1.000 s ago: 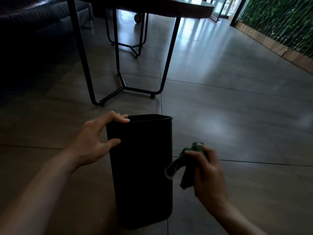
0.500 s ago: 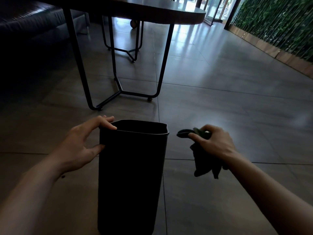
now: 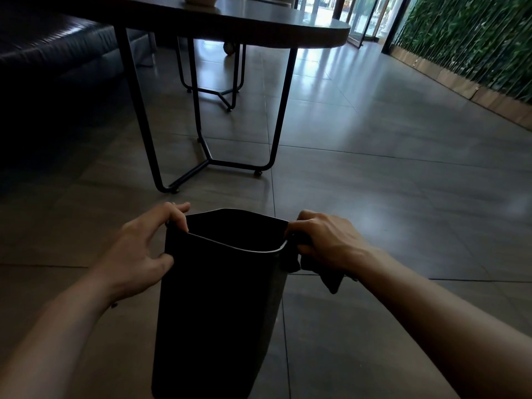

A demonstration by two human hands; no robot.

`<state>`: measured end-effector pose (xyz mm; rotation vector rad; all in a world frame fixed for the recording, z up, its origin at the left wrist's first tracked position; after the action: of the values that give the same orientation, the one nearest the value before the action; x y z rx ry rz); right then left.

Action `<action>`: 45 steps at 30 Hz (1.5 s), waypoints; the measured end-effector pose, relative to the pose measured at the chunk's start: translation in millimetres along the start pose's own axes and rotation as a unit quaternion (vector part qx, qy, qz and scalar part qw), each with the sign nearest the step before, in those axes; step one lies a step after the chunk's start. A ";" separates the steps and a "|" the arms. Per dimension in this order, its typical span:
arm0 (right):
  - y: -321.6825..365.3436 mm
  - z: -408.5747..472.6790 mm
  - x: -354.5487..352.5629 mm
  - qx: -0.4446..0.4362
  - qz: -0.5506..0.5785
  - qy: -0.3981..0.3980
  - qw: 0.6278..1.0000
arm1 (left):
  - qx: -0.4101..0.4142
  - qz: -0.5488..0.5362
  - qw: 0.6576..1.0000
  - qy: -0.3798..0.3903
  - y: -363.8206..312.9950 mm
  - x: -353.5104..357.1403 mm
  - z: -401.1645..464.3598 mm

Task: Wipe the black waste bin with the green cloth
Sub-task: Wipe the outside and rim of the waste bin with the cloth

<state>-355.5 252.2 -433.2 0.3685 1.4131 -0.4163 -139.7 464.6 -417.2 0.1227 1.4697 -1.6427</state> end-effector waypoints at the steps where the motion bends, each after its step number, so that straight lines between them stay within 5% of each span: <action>1: 2.1 -1.6 -0.3 -0.012 -0.005 -0.012 1.000 | -0.001 0.010 1.000 -0.009 1.5 -1.0 0.6; 7: 14.0 -10.7 -2.5 -0.038 -0.001 -0.054 0.998 | -0.041 0.032 0.996 -0.066 14.3 -3.7 4.6; 18: 52.1 -31.5 -18.0 -0.022 0.010 -0.121 0.992 | -0.104 -0.161 0.981 0.014 -0.7 13.8 5.1; 24: 64.3 -45.2 -3.5 0.016 -0.043 -0.106 0.993 | -0.086 -0.096 0.987 0.096 3.8 32.3 1.4; 35: 93.6 -54.6 9.5 0.052 -0.024 -0.084 0.995 | -0.041 0.013 0.995 0.092 27.5 51.8 6.7; 40: 65.6 -62.3 -13.1 0.111 0.096 -0.100 0.984 | -0.033 0.015 0.995 0.097 29.5 52.8 6.9; 45: -2.0 -57.1 -48.2 0.220 0.093 -0.186 0.953 | -0.036 0.016 0.993 0.108 30.0 53.6 8.2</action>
<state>-411.1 280.9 -392.4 0.7379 0.9014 -0.6122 -147.7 432.2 -469.4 0.2903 1.6791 -1.5878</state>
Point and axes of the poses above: each hand's wrist, its own z-axis towards the middle knuckle, its own x-axis out of the palm, y = z × x, the point moved 6 cm from there along z, towards the middle knuckle, and after that the axes turned 8 degrees about -y, right-handed, at the moved point
